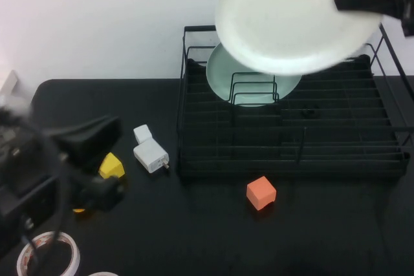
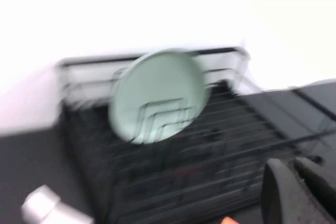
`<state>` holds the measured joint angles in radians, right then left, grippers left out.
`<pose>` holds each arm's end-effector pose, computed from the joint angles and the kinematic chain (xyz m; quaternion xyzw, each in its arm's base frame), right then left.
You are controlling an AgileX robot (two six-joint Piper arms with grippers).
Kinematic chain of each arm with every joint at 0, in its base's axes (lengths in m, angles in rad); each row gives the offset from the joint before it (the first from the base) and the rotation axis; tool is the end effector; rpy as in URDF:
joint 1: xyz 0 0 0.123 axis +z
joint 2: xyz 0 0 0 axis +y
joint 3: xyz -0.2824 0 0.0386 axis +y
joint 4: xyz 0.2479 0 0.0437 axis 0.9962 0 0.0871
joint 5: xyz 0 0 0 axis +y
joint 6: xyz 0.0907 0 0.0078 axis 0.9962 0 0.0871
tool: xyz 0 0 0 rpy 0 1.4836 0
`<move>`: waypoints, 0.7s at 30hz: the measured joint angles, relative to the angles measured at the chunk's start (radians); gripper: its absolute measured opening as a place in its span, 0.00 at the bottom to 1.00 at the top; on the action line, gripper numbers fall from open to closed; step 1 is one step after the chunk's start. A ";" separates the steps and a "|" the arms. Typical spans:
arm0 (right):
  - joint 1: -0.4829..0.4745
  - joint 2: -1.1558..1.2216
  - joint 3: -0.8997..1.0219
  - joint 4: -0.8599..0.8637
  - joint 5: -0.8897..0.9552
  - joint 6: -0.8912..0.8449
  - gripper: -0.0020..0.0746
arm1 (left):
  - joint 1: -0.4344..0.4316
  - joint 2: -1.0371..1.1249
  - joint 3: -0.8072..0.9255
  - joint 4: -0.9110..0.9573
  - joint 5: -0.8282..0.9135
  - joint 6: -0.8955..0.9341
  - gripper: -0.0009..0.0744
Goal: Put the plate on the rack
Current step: Place the plate on the rack
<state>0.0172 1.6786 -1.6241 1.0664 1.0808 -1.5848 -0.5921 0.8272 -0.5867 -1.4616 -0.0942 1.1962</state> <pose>0.3614 0.0766 0.3923 -0.5172 0.6617 0.1935 0.5071 0.1525 -0.0925 0.3275 0.0927 0.7499 -0.2396 0.6096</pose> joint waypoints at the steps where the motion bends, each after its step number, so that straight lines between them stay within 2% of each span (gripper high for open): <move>1: 0.000 0.030 -0.042 -0.002 0.002 -0.010 0.20 | 0.000 -0.018 0.028 -0.046 -0.034 0.000 0.02; 4: 0.000 0.115 -0.143 -0.014 0.004 -0.041 0.20 | 0.000 -0.071 0.094 -0.168 -0.090 0.015 0.01; 8: 0.000 0.227 -0.246 -0.015 0.004 -0.097 0.20 | 0.000 -0.115 0.166 -0.263 -0.080 0.042 0.01; 13: 0.017 0.359 -0.322 -0.018 -0.031 -0.158 0.20 | 0.000 -0.122 0.207 -0.277 -0.007 0.054 0.01; 21: 0.073 0.500 -0.332 -0.020 -0.229 -0.278 0.20 | 0.000 -0.124 0.218 -0.277 0.101 0.058 0.01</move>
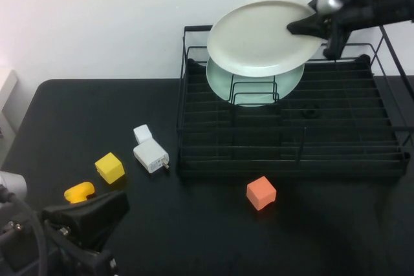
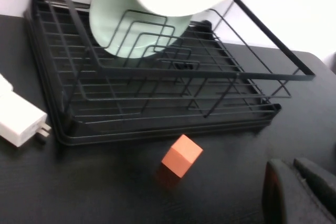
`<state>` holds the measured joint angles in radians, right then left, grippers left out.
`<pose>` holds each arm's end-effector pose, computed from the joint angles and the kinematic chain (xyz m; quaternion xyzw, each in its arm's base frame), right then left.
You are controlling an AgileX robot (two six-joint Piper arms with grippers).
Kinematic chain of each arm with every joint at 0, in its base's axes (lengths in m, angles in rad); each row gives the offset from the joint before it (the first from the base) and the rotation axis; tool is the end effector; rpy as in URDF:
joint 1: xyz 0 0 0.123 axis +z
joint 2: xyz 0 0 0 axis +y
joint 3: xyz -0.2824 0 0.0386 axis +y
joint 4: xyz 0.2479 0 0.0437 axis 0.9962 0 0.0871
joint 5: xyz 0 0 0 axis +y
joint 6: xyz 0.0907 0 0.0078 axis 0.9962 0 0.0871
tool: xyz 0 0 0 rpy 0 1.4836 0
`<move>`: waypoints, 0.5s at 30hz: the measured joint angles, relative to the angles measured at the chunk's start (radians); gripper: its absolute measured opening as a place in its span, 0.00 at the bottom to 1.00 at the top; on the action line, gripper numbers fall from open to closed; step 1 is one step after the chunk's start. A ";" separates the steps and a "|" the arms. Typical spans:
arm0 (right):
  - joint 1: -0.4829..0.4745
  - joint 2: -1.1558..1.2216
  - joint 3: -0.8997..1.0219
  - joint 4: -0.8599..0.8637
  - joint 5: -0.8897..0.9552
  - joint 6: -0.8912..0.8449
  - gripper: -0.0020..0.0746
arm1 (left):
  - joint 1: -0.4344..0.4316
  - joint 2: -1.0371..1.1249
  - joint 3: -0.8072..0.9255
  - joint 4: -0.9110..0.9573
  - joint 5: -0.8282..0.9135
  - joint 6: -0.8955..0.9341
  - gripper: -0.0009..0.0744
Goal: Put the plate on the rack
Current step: Place the plate on the rack
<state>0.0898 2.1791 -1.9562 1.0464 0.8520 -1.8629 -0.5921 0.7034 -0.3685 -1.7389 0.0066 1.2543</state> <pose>0.4918 0.1039 0.2784 -0.5714 0.6362 0.0945 0.5098 0.1211 -0.0823 0.2727 0.0444 0.7875 -0.3174 0.5265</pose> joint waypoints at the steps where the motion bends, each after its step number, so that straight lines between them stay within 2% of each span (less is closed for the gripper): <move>1: 0.007 0.012 0.000 0.000 -0.025 -0.011 0.20 | 0.000 0.000 0.000 0.000 0.004 0.000 0.01; 15: 0.026 0.051 0.000 0.009 -0.076 -0.025 0.20 | 0.000 0.000 0.009 0.000 0.011 0.023 0.01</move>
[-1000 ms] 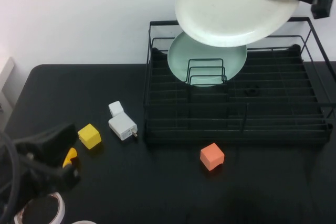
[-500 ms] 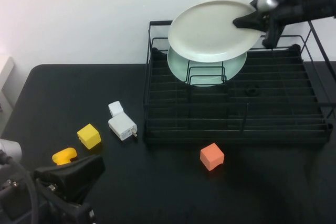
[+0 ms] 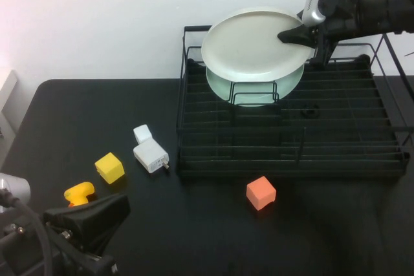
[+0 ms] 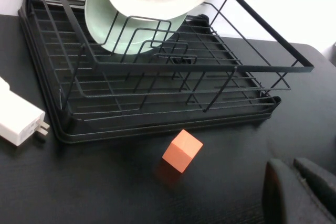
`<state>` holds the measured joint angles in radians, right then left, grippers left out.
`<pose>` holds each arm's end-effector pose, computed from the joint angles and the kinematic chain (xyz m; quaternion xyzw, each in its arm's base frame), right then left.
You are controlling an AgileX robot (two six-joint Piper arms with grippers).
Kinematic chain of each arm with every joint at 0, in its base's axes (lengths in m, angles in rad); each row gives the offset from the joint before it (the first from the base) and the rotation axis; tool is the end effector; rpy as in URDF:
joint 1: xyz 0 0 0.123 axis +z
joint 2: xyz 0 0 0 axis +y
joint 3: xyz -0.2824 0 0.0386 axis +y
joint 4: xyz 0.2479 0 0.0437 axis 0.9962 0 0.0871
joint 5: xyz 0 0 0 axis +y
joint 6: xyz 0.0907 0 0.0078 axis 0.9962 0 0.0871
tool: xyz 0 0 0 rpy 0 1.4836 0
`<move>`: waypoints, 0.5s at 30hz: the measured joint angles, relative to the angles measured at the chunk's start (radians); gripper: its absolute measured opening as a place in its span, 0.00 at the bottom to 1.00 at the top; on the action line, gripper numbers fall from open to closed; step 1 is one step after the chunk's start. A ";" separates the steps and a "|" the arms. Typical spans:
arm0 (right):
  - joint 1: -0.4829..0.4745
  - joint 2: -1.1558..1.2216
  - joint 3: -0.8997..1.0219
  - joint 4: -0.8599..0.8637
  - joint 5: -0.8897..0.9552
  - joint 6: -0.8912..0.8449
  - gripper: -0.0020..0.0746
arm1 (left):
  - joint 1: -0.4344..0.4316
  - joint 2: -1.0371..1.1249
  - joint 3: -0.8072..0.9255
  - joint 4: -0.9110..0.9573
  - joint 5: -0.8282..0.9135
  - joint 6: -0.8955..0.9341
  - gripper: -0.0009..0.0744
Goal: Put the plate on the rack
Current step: Place the plate on the rack
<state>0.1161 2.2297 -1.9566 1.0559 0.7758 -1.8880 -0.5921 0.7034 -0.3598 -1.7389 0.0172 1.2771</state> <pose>0.5020 0.1145 0.2550 -0.5666 0.6438 0.0805 0.5080 0.1201 -0.0828 0.2699 0.0567 0.7888 -0.3136 0.5256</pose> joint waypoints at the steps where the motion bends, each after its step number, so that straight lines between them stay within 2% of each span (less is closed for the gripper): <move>1: 0.000 0.000 0.000 0.000 0.000 0.002 0.20 | 0.000 0.000 0.000 0.000 0.000 0.000 0.01; 7: 0.000 0.000 0.000 -0.009 -0.008 0.063 0.20 | 0.000 0.000 0.000 0.000 0.000 0.000 0.01; 15: 0.001 0.002 -0.002 -0.114 -0.016 0.177 0.22 | 0.000 0.000 0.000 0.000 0.039 0.000 0.01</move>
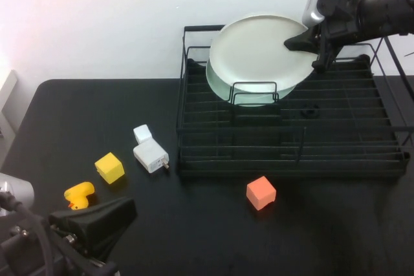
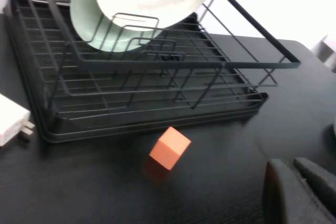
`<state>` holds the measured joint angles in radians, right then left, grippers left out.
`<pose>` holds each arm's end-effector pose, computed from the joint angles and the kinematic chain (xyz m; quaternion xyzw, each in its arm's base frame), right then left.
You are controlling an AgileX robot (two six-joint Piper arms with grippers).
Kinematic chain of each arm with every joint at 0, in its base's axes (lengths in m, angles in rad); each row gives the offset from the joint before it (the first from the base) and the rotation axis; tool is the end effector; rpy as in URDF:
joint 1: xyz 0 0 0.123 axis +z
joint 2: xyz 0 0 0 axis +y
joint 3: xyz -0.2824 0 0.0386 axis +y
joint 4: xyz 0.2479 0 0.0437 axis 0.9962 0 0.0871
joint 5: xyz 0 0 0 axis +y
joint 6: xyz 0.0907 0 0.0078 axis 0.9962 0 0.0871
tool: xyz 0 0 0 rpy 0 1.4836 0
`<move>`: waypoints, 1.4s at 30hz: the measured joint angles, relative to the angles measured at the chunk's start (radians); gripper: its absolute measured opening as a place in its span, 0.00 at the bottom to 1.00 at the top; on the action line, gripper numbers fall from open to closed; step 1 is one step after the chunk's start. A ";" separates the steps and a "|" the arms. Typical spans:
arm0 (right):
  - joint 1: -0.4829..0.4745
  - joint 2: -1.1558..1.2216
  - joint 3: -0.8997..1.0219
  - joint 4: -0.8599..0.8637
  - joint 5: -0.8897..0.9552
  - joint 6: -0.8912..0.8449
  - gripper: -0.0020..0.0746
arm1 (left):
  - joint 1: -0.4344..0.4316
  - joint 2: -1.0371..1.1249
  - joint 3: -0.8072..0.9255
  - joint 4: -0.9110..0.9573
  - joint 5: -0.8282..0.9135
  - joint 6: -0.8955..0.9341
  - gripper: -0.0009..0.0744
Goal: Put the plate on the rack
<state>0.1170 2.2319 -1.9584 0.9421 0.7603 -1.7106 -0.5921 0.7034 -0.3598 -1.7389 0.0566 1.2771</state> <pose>0.5028 0.1103 0.2488 -0.5390 0.6897 0.0830 0.4763 0.1181 -0.0857 0.2705 0.0683 0.7857 -0.3281 0.5199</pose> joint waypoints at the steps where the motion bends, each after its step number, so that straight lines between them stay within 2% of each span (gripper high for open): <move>1: 0.000 0.000 0.000 -0.002 -0.008 0.005 0.24 | 0.000 0.000 0.000 0.000 0.007 0.000 0.01; 6: 0.000 0.000 0.000 0.008 -0.024 0.036 0.45 | 0.000 0.000 0.000 0.000 0.025 0.000 0.01; 8: 0.000 0.000 0.000 0.015 -0.026 0.042 0.50 | 0.000 0.000 0.000 0.000 0.036 0.000 0.01; 14: 0.000 0.000 -0.013 0.038 -0.051 0.119 0.53 | 0.000 0.000 0.000 0.005 0.084 0.000 0.01; 16: 0.000 0.000 -0.024 0.044 -0.062 0.182 0.51 | 0.000 0.000 0.000 0.005 0.093 0.000 0.01; 19: 0.000 -0.019 -0.028 0.036 -0.089 0.281 0.43 | 0.000 0.000 0.000 0.007 0.105 0.000 0.01; 22: -0.002 -0.066 -0.028 0.000 -0.089 0.364 0.28 | 0.000 0.000 0.000 0.007 0.084 0.015 0.01; 24: -0.010 -0.120 -0.028 -0.046 -0.059 0.408 0.15 | 0.000 -0.001 0.000 0.007 0.036 0.024 0.01; 26: -0.018 -0.180 -0.028 -0.083 -0.005 0.460 0.08 | 0.000 -0.011 0.000 0.007 -0.016 0.027 0.01; 31: -0.029 -0.373 0.004 -0.110 0.144 0.516 0.04 | 0.000 -0.100 0.037 0.007 -0.116 0.058 0.01; 34: -0.029 -0.499 0.088 -0.098 0.154 0.516 0.04 | 0.000 -0.187 0.084 0.003 -0.160 0.063 0.01; 42: -0.029 -0.889 0.508 0.141 0.013 0.284 0.03 | 0.000 -0.410 0.173 -0.006 -0.268 0.071 0.01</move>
<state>0.0883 1.3434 -1.4505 1.0833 0.7736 -1.4268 -0.5921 0.2932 -0.1863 -1.7453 -0.2114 1.3481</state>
